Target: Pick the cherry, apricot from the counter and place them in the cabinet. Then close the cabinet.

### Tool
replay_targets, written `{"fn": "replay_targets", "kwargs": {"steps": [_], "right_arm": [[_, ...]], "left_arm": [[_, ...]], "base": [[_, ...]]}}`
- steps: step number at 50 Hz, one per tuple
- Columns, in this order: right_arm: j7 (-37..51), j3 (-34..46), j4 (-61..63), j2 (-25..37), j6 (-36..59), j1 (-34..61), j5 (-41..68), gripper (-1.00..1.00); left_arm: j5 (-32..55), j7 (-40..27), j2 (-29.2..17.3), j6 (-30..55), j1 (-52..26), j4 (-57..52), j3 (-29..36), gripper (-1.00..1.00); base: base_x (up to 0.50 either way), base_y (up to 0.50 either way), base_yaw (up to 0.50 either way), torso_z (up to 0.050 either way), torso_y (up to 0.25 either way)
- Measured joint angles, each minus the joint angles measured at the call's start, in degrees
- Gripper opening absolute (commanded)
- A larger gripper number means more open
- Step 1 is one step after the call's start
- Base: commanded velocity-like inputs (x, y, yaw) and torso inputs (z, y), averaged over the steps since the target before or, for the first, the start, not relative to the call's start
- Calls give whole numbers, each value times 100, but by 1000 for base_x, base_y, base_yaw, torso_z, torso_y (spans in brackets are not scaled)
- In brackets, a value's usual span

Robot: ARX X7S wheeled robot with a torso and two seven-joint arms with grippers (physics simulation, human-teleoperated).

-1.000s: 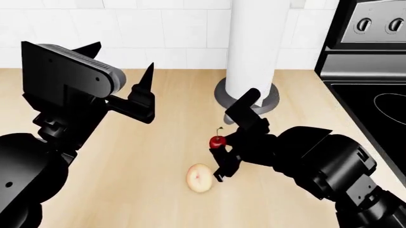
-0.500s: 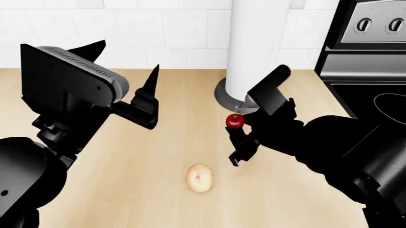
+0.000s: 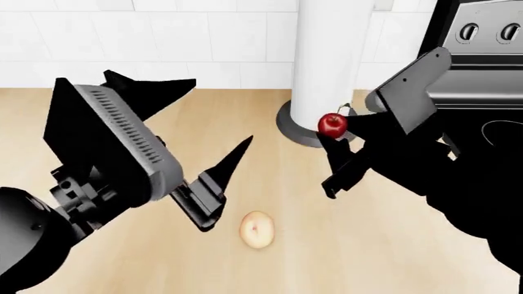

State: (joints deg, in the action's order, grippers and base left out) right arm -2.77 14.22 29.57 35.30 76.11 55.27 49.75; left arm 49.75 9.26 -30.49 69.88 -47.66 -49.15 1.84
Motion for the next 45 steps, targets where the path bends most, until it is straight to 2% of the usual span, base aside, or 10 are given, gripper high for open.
{"fn": "replay_targets", "kwargs": {"steps": [9, 25, 45], "right_arm": [[127, -419, 175, 105, -47, -152, 155, -100], [201, -761, 239, 212, -330, -531, 187, -100], [241, -730, 85, 194, -491, -618, 123, -100]], "left_arm": [[72, 623, -201, -26, -295, 251, 477, 100], [-173, 1172, -189, 367, -1129, 925, 1771, 100], [898, 1728, -263, 719, -1290, 1000, 1504, 100]], "base": [[0, 0, 0, 0, 0], [0, 0, 0, 0, 0], [0, 0, 0, 0, 0]]}}
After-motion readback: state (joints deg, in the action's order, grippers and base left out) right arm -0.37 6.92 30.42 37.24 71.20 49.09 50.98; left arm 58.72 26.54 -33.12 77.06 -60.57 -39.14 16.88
